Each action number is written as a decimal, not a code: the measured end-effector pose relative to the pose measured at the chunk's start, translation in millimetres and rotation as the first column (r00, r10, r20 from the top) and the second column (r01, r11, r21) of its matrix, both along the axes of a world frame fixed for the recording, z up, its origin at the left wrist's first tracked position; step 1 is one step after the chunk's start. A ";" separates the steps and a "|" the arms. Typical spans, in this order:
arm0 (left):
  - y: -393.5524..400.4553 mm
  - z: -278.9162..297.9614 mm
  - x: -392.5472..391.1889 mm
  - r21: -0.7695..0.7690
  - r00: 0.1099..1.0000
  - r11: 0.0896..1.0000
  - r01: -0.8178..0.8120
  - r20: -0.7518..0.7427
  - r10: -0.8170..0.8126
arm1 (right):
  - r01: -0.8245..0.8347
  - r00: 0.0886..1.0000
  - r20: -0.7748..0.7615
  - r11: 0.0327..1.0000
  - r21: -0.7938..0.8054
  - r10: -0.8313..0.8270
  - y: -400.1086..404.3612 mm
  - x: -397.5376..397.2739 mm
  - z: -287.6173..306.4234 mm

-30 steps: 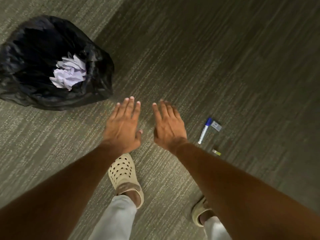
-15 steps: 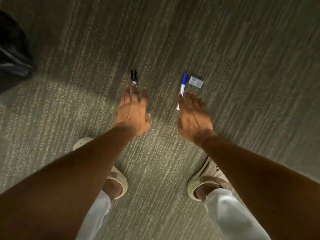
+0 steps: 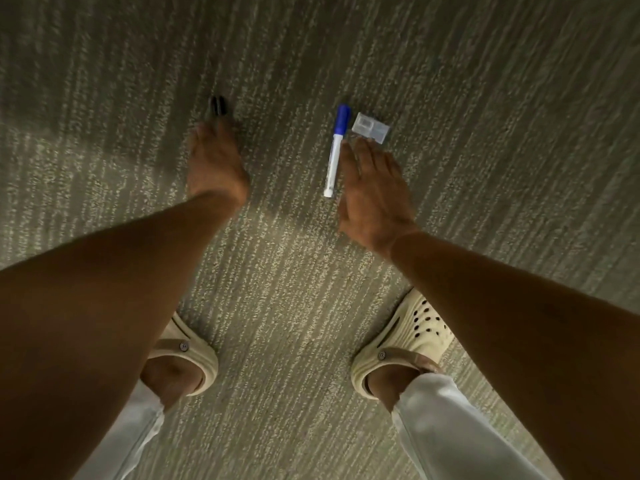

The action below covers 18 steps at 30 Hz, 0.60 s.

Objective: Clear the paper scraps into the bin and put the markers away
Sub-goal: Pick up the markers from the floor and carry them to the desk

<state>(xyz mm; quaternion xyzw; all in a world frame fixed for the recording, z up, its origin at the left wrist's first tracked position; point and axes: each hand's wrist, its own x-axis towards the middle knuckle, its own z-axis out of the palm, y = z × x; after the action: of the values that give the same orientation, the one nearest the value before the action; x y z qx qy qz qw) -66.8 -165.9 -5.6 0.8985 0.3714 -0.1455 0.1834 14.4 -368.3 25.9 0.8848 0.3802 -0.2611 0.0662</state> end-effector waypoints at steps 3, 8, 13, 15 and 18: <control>-19.2 5.4 10.4 -0.042 0.999 0.999 0.033 0.041 -0.031 | 0.019 1.000 -0.004 1.000 0.004 -0.019 -0.7 8.4 4.4; -67.7 6.9 24.9 -0.139 0.981 0.972 0.188 -0.021 -0.193 | 0.035 0.999 -0.015 0.999 -0.007 -0.035 -5.1 27.1 11.7; -101.5 -5.4 43.2 -0.177 0.976 0.960 0.219 0.030 -0.217 | 0.023 1.000 -0.010 1.000 -0.001 -0.023 -11.4 47.0 5.3; -109.9 -12.8 46.4 -0.153 0.975 0.964 0.217 0.079 -0.207 | 0.016 1.000 -0.012 1.000 0.009 -0.016 -11.0 53.4 -0.7; -119.6 -23.3 52.1 -0.117 0.963 0.960 0.253 0.120 -0.239 | 0.008 1.000 -0.001 1.000 0.028 -0.008 -5.0 60.5 -10.0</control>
<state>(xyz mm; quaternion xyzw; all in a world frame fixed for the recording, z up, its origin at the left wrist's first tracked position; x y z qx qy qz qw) -14.7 -285.5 -29.0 0.9301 0.2362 -0.1439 0.2417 74.9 -373.4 15.9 0.8871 0.3803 -0.2563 0.0526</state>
